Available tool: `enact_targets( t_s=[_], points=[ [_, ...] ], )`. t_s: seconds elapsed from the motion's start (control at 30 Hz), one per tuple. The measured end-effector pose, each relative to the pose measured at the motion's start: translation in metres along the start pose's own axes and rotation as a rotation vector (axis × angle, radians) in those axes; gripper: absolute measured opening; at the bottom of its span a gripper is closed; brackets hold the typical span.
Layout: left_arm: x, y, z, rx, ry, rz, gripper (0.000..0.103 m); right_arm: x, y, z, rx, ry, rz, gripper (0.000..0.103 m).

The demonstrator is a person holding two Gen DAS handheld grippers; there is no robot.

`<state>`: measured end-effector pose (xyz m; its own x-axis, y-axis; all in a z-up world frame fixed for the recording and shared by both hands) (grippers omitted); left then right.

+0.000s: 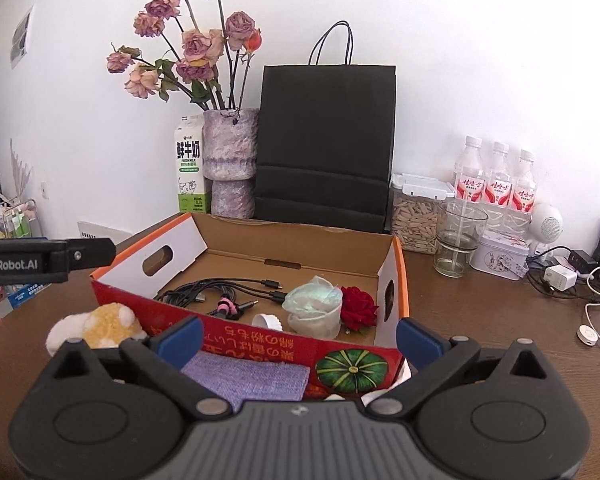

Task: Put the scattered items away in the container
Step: 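Withdraw both open tools from the box toward the remaining items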

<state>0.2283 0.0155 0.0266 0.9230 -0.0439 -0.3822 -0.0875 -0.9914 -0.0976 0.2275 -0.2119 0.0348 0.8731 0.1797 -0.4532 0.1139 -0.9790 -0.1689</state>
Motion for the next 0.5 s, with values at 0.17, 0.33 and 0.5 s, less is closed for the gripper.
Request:
enact_targets(
  t_s=[0.17,0.33,0.5],
  points=[
    [-0.015,0.0,0.009,0.014,-0.005,-0.013,0.103,-0.02,0.006,0.015,0.013,-0.008,0.005,0.103],
    [-0.026,0.002,0.019,0.034,-0.018,-0.01,0.103,-0.039,0.012,0.028,0.013,-0.002,0.015,0.103],
    [-0.036,0.001,0.033,0.037,-0.034,-0.01,0.103,-0.052,0.014,0.043,0.01,-0.017,0.016,0.103]
  ],
)
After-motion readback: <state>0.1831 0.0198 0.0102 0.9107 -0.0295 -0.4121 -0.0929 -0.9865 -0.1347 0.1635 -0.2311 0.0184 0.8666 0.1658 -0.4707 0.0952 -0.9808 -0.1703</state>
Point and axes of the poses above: each gripper's, at about its wrist camera, not at the fingertips, and x roughly the way its jaws point, y to its right, z to its underside, the point moved 9 cm from there along x, roughly the way its jaws point, and after that the axes turned 12 degrees about x, right-handed, at the moved point
